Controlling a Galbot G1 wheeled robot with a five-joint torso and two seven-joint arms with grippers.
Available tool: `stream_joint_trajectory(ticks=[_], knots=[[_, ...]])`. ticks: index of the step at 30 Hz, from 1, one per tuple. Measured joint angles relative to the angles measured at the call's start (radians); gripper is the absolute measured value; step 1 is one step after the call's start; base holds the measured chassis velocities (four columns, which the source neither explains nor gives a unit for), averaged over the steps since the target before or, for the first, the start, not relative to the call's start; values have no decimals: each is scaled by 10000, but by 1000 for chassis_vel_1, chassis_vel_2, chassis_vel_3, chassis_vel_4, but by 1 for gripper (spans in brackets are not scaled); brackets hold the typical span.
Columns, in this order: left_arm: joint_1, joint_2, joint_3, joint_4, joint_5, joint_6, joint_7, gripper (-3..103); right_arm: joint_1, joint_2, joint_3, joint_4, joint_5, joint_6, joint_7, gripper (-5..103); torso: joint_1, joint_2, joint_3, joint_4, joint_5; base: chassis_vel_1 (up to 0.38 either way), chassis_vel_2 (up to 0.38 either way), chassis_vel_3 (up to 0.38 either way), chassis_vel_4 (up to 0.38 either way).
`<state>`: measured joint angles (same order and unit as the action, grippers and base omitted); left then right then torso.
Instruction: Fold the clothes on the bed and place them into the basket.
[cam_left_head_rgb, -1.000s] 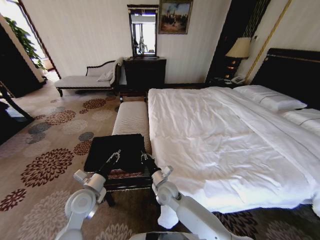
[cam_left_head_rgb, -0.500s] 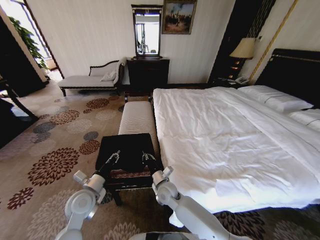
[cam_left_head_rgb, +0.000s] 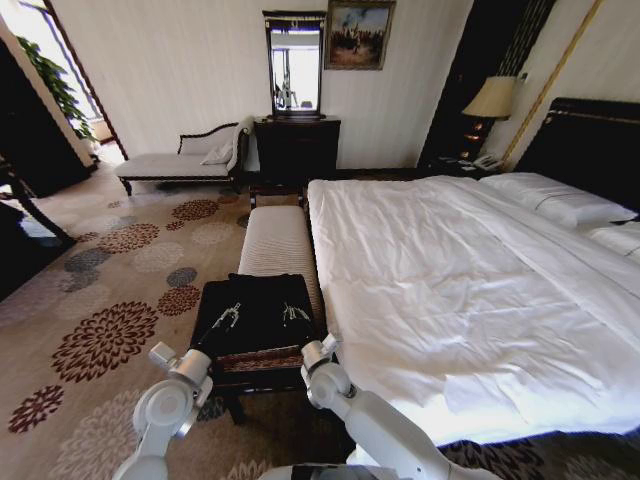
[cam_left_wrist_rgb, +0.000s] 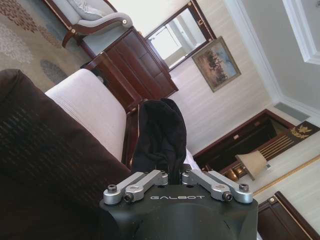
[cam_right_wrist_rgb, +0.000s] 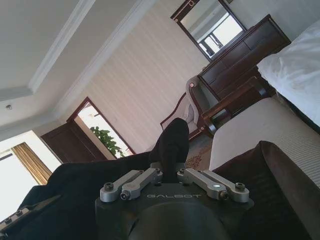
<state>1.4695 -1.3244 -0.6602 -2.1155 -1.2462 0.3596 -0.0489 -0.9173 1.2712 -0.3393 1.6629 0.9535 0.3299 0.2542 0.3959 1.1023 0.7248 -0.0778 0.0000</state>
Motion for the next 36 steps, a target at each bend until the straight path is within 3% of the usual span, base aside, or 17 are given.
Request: stream_joint_trajectory(ticks=[8, 22, 32, 36], knots=[[-232, 4, 168, 665, 228, -52, 66, 7, 105, -15, -61, -110, -123, -160, 152, 7, 16, -5, 5, -1, -1, -102, 79, 106, -86], [-1107, 225, 463, 2398, 1365, -418, 207, 7, 651, 268, -454, -1117, -243, -490, 446, 7, 8, -2, 3, -2, -2, 6, -5, -8, 5], [-1171, 95, 599, 2660, 1470, -500, 210, 7, 885, 391, -648, -1411, -245, -497, 472, 7, -1, 0, 0, 0, -1, 0, 0, 0, 0], [-1228, 107, 712, 2815, 1937, -651, 93, 7, 882, 403, -653, -1507, -342, -575, 558, 7, 0, -1, 0, 0, 0, 0, 0, 0, 0]])
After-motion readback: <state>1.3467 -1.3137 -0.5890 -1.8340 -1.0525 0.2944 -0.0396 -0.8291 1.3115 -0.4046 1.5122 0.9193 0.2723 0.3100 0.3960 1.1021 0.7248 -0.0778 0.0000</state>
